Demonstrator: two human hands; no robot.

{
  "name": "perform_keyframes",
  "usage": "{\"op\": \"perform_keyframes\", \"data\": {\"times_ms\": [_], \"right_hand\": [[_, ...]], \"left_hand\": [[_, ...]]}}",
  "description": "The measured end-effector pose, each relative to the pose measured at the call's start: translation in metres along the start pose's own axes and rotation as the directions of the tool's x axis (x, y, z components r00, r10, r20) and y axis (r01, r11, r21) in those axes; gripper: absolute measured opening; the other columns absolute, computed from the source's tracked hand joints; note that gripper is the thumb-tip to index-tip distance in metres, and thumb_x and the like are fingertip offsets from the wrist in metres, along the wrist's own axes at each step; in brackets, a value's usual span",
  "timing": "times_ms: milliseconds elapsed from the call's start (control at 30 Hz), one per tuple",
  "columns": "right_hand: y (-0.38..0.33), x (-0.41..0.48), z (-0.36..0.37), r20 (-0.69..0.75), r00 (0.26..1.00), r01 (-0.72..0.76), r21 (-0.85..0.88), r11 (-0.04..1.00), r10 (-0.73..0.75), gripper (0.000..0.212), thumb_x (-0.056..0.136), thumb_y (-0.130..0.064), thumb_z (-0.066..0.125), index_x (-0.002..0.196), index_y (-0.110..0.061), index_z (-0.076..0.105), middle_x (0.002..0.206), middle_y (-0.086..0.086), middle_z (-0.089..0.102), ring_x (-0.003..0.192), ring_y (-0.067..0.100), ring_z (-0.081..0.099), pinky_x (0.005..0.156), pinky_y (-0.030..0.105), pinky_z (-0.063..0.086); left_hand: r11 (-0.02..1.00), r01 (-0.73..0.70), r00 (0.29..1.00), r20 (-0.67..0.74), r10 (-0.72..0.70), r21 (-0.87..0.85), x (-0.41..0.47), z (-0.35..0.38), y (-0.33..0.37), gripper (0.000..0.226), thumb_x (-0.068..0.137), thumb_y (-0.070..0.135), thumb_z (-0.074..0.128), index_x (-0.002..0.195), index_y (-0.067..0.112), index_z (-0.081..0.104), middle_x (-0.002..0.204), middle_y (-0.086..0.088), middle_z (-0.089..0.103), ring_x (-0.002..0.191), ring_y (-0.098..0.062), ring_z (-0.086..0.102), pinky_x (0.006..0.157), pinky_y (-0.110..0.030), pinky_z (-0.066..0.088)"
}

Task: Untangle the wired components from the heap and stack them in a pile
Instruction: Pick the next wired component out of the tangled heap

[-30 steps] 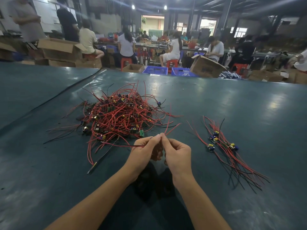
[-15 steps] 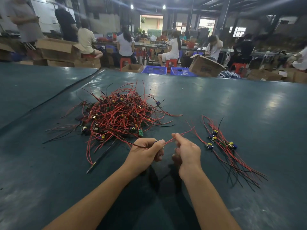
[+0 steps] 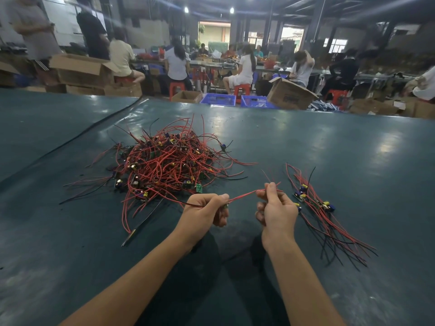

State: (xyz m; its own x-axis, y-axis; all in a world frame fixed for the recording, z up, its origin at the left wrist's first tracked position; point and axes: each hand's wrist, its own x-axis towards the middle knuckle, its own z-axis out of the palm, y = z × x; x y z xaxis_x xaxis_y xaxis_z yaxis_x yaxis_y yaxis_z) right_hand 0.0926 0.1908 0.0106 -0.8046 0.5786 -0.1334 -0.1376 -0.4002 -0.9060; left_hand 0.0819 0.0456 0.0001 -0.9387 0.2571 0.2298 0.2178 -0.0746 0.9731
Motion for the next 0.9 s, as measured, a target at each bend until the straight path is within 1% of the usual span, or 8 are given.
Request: {"op": "perform_keyframes", "data": {"times_ms": [133,267,367,467,567,633,733,900], "right_hand": [[0.0,0.002,-0.002,-0.024,1.0,-0.011,0.022,1.0,0.012,0.014,0.098,-0.025,0.058,0.091,-0.014,0.055,0.062,-0.004,0.071,0.035,0.005,0.043,0.033,0.016,0.03],[-0.004,-0.005,0.001,0.052,0.989,-0.14,0.084,0.987,0.136,0.019,0.092,-0.033,0.065,0.091,-0.015,0.06,0.067,-0.006,0.072,0.038,0.005,0.039,0.032,0.015,0.026],[0.001,-0.018,0.009,0.162,0.968,-0.175,-0.107,0.979,0.191,0.028,0.085,-0.041,0.072,0.085,-0.013,0.069,0.054,-0.011,0.064,0.038,0.005,0.041,0.035,0.015,0.031],[0.012,-0.034,0.019,0.293,0.942,-0.098,-0.231,0.968,0.165,0.03,0.084,-0.039,0.072,0.064,-0.016,0.075,0.057,-0.001,0.067,0.049,0.011,0.059,0.046,0.021,0.048],[0.014,-0.037,0.021,0.274,0.952,-0.06,-0.263,0.963,0.134,0.029,0.087,-0.035,0.071,0.062,-0.021,0.076,0.067,0.012,0.069,0.064,0.025,0.062,0.065,0.035,0.053],[0.012,-0.032,0.018,0.22,0.967,-0.064,-0.276,0.959,0.128,0.028,0.088,-0.034,0.07,0.064,-0.022,0.078,0.062,0.011,0.063,0.061,0.021,0.055,0.059,0.032,0.049],[0.001,-0.017,0.01,0.099,0.985,-0.119,-0.198,0.973,0.141,0.027,0.09,-0.032,0.068,0.068,-0.02,0.078,0.051,-0.01,0.051,0.04,0.005,0.035,0.036,0.018,0.032],[-0.015,0.006,-0.009,-0.032,0.994,-0.104,0.023,0.994,0.105,0.023,0.094,-0.023,0.063,0.077,-0.013,0.073,0.056,-0.007,0.046,0.032,0.003,0.024,0.031,0.017,0.021]], "left_hand": [[1.0,-0.005,1.0,-0.01,0.006,0.018,-0.001,-0.001,0.001,0.05,0.098,0.016,0.052,0.049,0.02,0.064,0.053,-0.002,0.06,0.048,-0.012,0.055,0.053,-0.019,0.046],[1.0,0.016,0.999,-0.041,-0.016,-0.012,0.0,-0.002,0.0,0.047,0.098,0.019,0.053,0.052,0.018,0.065,0.053,-0.004,0.06,0.048,-0.012,0.056,0.051,-0.019,0.047],[0.999,0.043,0.998,-0.038,-0.043,-0.011,0.001,-0.001,-0.001,0.043,0.097,0.028,0.055,0.057,0.017,0.068,0.056,-0.004,0.063,0.051,-0.013,0.057,0.051,-0.02,0.047],[0.999,0.048,0.999,-0.006,-0.048,-0.004,0.001,0.0,-0.002,0.037,0.094,0.032,0.055,0.064,0.017,0.069,0.059,-0.002,0.064,0.054,-0.01,0.059,0.052,-0.019,0.048],[0.999,0.023,1.0,0.016,-0.023,0.033,0.002,-0.003,-0.004,0.044,0.099,0.022,0.053,0.058,0.02,0.069,0.057,0.0,0.064,0.053,-0.009,0.059,0.055,-0.02,0.048],[0.998,0.009,0.999,0.04,-0.011,0.06,0.002,-0.004,-0.004,0.044,0.098,0.022,0.054,0.056,0.019,0.068,0.056,0.001,0.063,0.053,-0.01,0.058,0.057,-0.02,0.048],[0.999,0.02,0.998,0.053,-0.022,0.048,0.001,-0.003,-0.002,0.041,0.09,0.028,0.057,0.051,0.019,0.065,0.054,0.0,0.061,0.052,-0.012,0.057,0.057,-0.022,0.049],[1.0,0.016,0.994,0.105,-0.018,0.022,0.002,0.0,-0.001,0.037,0.079,0.041,0.06,0.05,0.02,0.065,0.053,-0.001,0.062,0.05,-0.013,0.057,0.056,-0.023,0.048]]}}
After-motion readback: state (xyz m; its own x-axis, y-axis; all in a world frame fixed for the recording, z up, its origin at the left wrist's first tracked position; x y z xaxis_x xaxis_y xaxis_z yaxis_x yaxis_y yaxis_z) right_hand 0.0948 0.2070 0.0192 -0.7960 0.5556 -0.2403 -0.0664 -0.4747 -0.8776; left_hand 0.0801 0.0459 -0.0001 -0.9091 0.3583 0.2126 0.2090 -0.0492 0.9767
